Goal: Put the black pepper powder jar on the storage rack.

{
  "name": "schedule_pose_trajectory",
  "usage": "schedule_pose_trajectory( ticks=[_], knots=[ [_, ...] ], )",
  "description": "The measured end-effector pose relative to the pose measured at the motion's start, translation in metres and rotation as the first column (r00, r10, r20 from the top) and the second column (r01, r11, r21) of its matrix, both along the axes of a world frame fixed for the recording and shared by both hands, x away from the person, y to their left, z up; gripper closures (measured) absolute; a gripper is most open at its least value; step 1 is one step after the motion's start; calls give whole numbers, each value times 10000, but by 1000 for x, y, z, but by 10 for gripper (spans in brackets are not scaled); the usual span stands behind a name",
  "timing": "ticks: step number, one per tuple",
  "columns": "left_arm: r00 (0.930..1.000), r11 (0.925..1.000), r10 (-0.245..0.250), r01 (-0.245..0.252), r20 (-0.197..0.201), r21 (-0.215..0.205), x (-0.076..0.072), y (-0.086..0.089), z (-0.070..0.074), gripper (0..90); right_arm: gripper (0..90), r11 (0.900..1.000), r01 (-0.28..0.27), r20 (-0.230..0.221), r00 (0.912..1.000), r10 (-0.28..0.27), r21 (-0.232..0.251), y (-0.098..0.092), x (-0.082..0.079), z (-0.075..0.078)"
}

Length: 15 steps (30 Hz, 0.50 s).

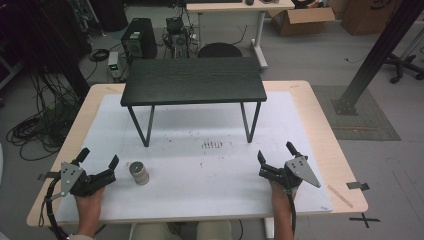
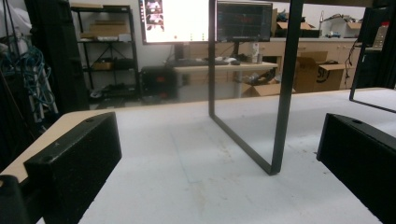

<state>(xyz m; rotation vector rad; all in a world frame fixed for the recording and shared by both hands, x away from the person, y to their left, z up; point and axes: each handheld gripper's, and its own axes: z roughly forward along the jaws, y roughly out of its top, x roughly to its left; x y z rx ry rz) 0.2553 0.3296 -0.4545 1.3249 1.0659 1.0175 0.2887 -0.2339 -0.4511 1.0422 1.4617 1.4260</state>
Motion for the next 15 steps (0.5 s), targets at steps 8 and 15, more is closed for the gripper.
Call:
schedule_pose_trajectory(
  ticks=[8, 15],
  knots=[
    [10000, 10000, -7, 7, 19, -13, 0, 0, 0, 2, 0, 10000, 8, 16, 10000, -8, -24, 0, 0, 0],
    [10000, 10000, -33, 33, 42, 1, 0, 0, 0, 2, 0, 10000, 6, 24, 10000, -6, -16, 0, 0, 0]
  ],
)
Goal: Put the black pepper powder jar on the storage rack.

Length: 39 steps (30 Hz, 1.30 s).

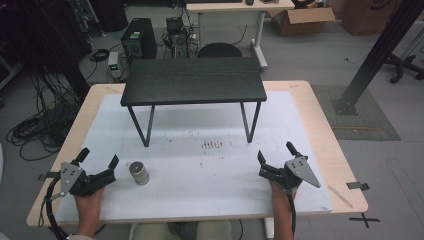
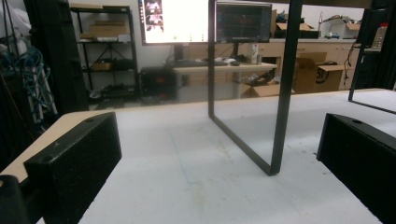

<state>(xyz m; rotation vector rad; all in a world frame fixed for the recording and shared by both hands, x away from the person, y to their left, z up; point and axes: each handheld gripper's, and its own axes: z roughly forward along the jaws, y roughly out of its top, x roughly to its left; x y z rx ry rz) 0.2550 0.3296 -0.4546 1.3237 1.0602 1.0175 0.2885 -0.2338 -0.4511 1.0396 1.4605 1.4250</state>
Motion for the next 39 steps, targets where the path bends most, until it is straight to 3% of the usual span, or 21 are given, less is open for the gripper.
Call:
schedule_pose_trajectory(
  ticks=[14, 27, 31, 39],
  knots=[
    [9999, 9996, 169, -169, -7, -218, 0, 4, 2, 2, 0, 10000, -1, -17, 10000, 1, -1, 0, 0, 0],
    [9999, 9988, -78, 84, 128, -487, -4, 4, 28, 2, 0, 10000, -1, -9, 10000, 1, -10, 0, 0, 0],
    [9997, 9984, -234, 228, -104, -526, -7, 2, 36, 2, 0, 10000, 2, -17, 10000, -2, -19, 0, 0, 0],
    [9986, 9963, -518, 513, -65, -697, -15, -3, 47, 2, 0, 10000, -2, -20, 10000, 2, -34, 0, 0, 0]
  ],
)
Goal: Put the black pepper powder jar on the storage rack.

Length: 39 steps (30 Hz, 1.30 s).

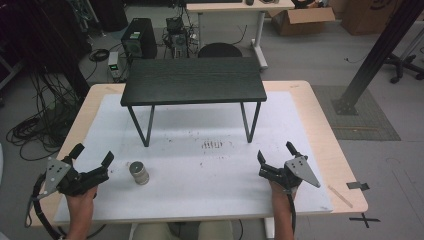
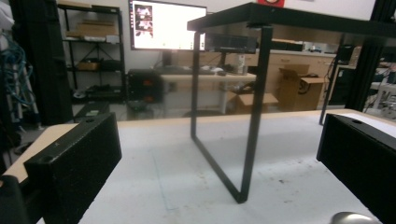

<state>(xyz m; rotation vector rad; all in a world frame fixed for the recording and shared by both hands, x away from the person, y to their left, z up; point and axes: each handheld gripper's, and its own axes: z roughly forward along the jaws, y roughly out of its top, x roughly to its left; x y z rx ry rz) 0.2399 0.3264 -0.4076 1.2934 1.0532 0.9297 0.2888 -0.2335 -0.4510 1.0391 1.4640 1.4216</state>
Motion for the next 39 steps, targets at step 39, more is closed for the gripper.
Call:
schedule_pose_trajectory(
  ticks=[39],
  knots=[
    [9906, 9896, -1309, 1330, -402, 547, -27, -57, -5, 2, 0, 10000, 5, -10, 10000, -5, -37, 0, 0, 0]
  ],
)
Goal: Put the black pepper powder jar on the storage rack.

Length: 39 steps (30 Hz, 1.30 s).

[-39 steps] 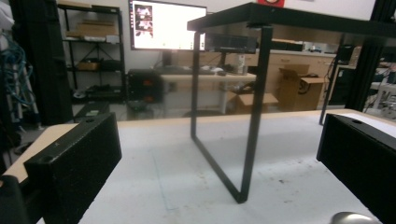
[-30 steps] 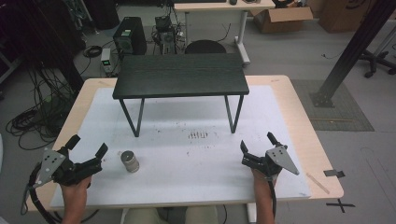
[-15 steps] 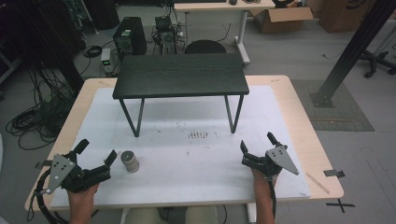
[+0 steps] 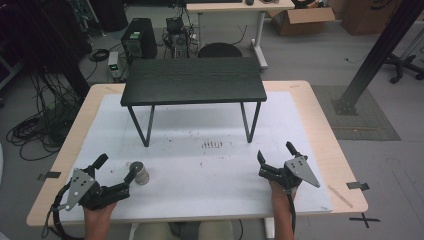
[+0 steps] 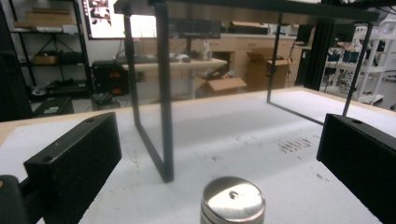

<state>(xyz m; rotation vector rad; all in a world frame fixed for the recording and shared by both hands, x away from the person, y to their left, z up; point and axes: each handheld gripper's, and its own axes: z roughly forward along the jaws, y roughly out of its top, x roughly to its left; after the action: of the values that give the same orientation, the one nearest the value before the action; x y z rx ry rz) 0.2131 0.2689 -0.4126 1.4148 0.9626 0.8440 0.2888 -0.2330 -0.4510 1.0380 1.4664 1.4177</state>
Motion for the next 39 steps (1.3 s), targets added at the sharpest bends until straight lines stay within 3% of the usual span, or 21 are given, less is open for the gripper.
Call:
schedule_pose_trajectory(
  ticks=[19, 31, 37, 39],
  knots=[
    [9958, 9971, -138, 205, -902, 738, 9, -11, -23, 4, 0, 10000, -3, -2, 10000, 3, -5, 0, 0, 0],
    [9852, 9933, 19, 179, -1717, 1138, 17, -15, -29, 4, 0, 10000, -3, 19, 10000, 3, 18, 0, 0, 0],
    [9756, 9921, 114, 164, -2195, 1243, 20, -16, -32, 6, 0, 10000, -2, 51, 10000, 2, 21, 0, 0, 0],
    [9759, 9916, 144, 141, -2178, 1287, 21, -16, -32, 10, 0, 10000, -2, 50, 10000, 2, 24, 0, 0, 0]
  ],
)
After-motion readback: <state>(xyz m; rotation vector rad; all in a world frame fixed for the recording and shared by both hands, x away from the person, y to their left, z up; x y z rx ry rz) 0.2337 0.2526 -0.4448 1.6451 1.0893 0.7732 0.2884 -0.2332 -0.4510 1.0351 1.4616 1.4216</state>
